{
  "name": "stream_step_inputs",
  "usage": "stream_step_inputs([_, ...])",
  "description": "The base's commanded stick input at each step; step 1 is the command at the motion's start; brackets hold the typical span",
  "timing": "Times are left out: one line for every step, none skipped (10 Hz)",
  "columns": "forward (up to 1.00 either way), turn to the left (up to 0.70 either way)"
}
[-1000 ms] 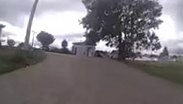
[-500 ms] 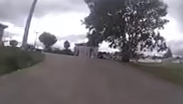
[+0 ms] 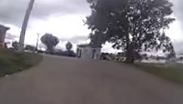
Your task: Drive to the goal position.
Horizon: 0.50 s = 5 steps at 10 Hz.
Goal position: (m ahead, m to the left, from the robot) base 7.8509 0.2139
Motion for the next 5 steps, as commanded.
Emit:
stream_step_inputs([1.00,0.00])
stream_step_inputs([1.00,0.00])
stream_step_inputs([1.00,0.00])
stream_step_inputs([1.00,0.00])
stream_step_inputs([1.00,0.00])
